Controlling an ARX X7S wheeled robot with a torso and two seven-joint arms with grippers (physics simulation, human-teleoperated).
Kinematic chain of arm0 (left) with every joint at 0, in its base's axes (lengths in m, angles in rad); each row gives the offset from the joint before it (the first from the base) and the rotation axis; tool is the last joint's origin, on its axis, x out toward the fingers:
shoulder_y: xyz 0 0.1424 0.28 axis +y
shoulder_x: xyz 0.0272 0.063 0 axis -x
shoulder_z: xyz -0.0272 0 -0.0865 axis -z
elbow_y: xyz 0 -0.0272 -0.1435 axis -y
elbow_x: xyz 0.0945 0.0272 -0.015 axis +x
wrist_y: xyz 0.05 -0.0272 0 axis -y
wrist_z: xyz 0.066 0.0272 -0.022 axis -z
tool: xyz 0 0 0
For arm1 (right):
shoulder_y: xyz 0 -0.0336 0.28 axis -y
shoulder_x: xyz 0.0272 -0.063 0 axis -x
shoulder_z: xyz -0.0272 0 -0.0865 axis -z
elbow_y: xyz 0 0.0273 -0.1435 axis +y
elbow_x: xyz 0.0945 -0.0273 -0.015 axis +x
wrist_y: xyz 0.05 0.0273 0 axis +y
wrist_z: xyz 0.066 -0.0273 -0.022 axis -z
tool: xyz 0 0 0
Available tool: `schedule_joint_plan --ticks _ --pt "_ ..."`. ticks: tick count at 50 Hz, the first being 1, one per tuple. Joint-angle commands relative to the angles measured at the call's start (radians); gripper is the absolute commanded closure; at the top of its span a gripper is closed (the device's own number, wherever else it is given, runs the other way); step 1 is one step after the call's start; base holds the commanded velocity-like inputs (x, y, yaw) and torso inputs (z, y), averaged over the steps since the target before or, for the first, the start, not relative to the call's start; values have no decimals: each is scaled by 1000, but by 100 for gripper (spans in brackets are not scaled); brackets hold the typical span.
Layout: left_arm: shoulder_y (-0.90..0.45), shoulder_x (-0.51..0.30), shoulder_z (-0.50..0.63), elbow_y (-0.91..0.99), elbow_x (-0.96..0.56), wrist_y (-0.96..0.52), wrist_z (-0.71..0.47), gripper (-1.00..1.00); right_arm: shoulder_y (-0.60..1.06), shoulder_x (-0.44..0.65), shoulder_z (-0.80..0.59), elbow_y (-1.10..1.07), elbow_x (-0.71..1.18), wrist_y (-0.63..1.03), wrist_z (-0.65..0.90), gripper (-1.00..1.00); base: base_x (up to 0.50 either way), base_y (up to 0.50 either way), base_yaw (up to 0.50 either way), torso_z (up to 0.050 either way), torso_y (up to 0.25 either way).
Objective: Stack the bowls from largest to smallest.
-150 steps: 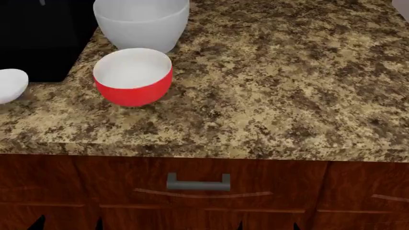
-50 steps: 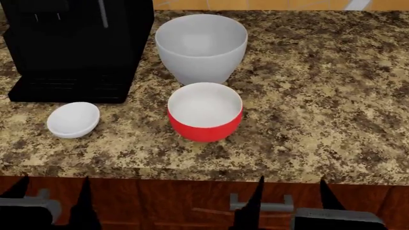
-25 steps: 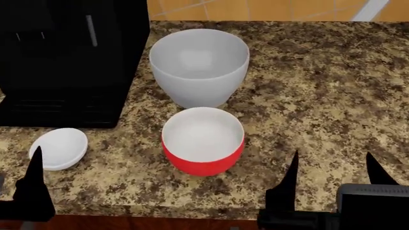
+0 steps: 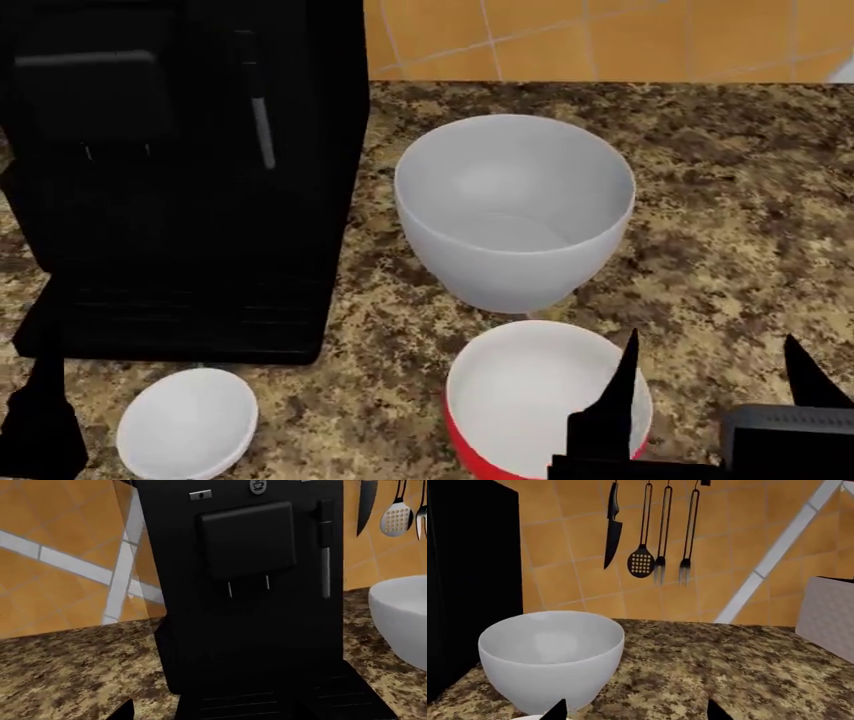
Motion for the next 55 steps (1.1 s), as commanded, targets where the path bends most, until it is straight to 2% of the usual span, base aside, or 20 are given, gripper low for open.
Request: schedule_joint_plan --ticks 1,3,6,8,10,15,18,19,20,21,23,26,29,30,31,33,35,39,50,55 --pt "17 -9 -1 8 -5 0 1 -100 1 19 56 -18 18 29 11 -100 277 230 0 0 0" --pt "17 -12 -3 4 -6 1 2 -100 11 22 77 -9 28 48 13 -100 66 6 0 0 0" --pt "12 -10 -22 8 -21 -13 2 -100 78 24 138 5 110 174 0 -100 0 0 0 0 0" --pt "11 -14 -10 -4 -12 -4 3 -100 138 86 95 27 112 262 -2 -100 0 0 0 0 0" --pt "14 -14 -5 -11 -11 3 5 -100 260 99 154 53 206 425 -35 -100 0 0 0 0 0" --pt "21 -27 21 -48 20 40 6 -100 521 164 140 238 310 643 -121 -100 0 0 0 0 0" --pt "0 -22 31 -77 14 47 17 -100 622 268 -10 369 317 653 -179 -100 0 0 0 0 0" --pt "-14 -28 33 -89 18 50 19 -100 650 267 8 424 361 667 -159 -100 0 0 0 0 0" --pt "-34 -27 17 -94 6 34 20 -100 677 292 14 511 511 669 -37 -100 0 0 0 0 0" --pt "-56 -31 10 -91 -5 11 21 -100 715 333 -37 565 620 668 7 -100 0 0 0 0 0" --pt "-101 -50 33 -108 -1 -1 31 -100 785 381 -126 667 720 666 44 -100 0 0 0 0 0" --pt "-150 -50 65 -156 8 8 42 -100 856 429 -304 757 743 660 -19 -100 0 0 0 0 0" --pt "-170 -36 48 -179 -2 8 40 -100 888 424 -340 849 802 666 6 -100 0 0 0 0 0" --pt "-177 -69 98 -185 23 22 57 -100 903 416 -360 884 851 666 24 -100 0 0 0 0 0" --pt "-191 -33 38 -192 -23 -1 55 -100 912 417 -390 900 868 663 28 -100 0 0 0 0 0" --pt "-184 -40 47 -178 -30 -13 62 -100 938 417 -474 939 894 664 3 -100 0 0 0 0 0" --pt "-185 -25 3 -176 -57 -32 57 -100 959 403 -530 981 845 632 -24 -100 0 0 0 0 0" --pt "-181 -30 15 -175 -53 -24 60 -100 957 392 -585 1033 805 597 -58 -100 0 0 0 0 0" --pt "-149 -34 -5 -186 -49 1 58 -100 943 326 -681 1183 765 523 -213 -100 0 0 0 0 0" --pt "-132 -37 4 -216 -33 44 68 -100 917 314 -685 1192 771 509 -217 -100 0 0 0 0 0"
